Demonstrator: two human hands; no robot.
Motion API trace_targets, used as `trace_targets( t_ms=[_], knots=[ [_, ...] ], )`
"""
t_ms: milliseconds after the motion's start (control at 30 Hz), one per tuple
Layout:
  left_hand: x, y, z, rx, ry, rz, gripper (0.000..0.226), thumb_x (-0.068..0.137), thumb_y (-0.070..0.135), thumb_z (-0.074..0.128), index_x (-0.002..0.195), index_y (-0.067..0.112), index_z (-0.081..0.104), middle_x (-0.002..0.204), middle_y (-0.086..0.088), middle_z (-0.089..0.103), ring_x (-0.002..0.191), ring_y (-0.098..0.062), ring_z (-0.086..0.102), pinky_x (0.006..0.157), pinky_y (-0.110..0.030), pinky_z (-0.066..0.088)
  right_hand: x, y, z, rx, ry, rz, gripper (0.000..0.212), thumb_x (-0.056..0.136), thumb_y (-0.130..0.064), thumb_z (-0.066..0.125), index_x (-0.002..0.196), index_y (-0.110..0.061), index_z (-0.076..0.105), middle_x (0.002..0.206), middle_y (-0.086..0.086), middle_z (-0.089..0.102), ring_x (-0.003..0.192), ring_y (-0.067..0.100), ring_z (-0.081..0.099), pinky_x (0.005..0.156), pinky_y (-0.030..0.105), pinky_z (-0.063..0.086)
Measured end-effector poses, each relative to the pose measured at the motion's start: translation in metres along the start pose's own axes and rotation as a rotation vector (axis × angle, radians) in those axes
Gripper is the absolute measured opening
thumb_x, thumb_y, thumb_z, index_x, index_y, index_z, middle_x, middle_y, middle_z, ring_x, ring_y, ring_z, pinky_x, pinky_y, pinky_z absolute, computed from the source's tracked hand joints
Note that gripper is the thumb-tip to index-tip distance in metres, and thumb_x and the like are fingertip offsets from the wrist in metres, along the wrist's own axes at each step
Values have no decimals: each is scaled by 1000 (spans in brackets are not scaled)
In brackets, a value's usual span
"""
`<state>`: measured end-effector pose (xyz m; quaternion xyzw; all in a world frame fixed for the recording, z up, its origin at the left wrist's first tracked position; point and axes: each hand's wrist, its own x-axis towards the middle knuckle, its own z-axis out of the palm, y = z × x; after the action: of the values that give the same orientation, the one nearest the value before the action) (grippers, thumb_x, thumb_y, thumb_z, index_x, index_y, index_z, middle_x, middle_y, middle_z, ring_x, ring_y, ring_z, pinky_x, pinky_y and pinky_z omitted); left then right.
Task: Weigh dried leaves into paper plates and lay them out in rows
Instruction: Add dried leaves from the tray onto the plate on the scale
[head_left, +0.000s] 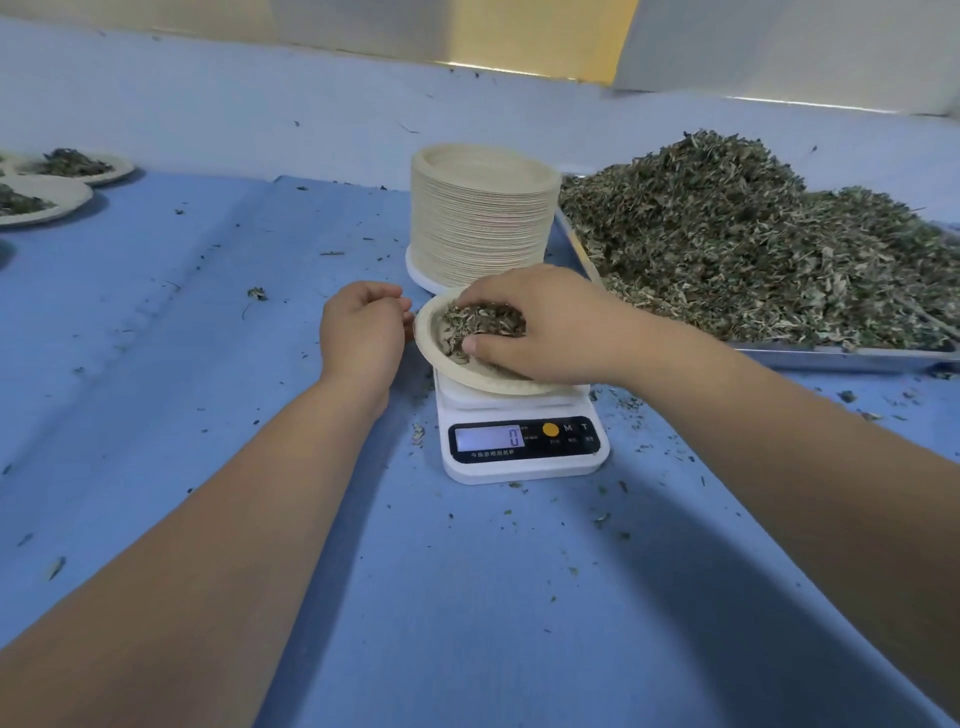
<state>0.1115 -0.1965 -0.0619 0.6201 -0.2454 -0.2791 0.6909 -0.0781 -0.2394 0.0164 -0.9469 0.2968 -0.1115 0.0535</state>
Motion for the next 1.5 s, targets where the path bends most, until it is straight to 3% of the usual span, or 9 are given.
trace_targets(
  t_ms=[167,267,367,533,767,1033,1233,1367,1500],
  knots=[
    [-1,3,1,-1,-8,-6,23,90,4,49,94,16,67,95,-4,73,76,-11,69,60,-18,52,-12,26,-11,191,187,72,40,99,-51,54,133,-33,60,115,-21,60,104,2,56,78,9,35],
    [-3,2,3,19,-7,16,23,91,5,47,94,16,68,93,-2,73,74,-10,68,60,-18,52,-21,59,-10,134,362,202,28,103,-42,47,118,-25,65,99,-12,65,89,8,61,72,20,46],
    [-4,0,5,53,-1,47,25,90,10,45,93,17,69,93,0,74,79,-12,69,72,-28,56,-34,95,4,-92,312,370,35,105,-43,42,110,-15,64,90,6,66,86,29,59,71,41,53],
    [-5,-1,5,87,-3,59,25,83,15,46,88,21,70,90,3,76,83,-15,70,84,-37,58,-46,117,32,-227,251,475,56,105,-55,26,75,-17,54,63,2,53,59,21,49,50,27,30],
    [-5,-1,6,104,11,66,26,88,11,46,89,21,70,89,4,76,71,-7,67,71,-29,55,-46,117,35,-232,322,426,55,106,-50,29,65,-16,46,57,4,51,52,22,47,48,26,28],
    [-8,1,6,128,7,83,28,88,10,43,89,21,69,88,4,74,75,-10,67,70,-29,54,-31,123,17,-56,116,393,58,107,-45,35,62,-11,43,54,7,45,51,26,43,54,34,37],
    [-7,0,5,111,1,71,29,88,9,42,90,19,69,92,0,75,81,-16,68,79,-36,58,-12,127,5,21,327,431,63,104,-52,42,56,-11,45,47,3,49,46,26,45,46,31,36],
    [-7,-1,5,112,0,90,28,87,10,42,90,20,69,90,2,75,79,-11,68,78,-31,56,-4,128,4,-38,261,405,64,103,-55,43,54,-15,35,47,2,35,45,21,36,48,31,29],
    [-6,-1,6,98,2,84,28,88,9,43,89,19,69,90,1,75,80,-12,68,80,-32,57,-1,131,-1,5,362,407,63,102,-55,44,55,-14,40,50,12,47,47,28,44,51,34,42]
  ],
)
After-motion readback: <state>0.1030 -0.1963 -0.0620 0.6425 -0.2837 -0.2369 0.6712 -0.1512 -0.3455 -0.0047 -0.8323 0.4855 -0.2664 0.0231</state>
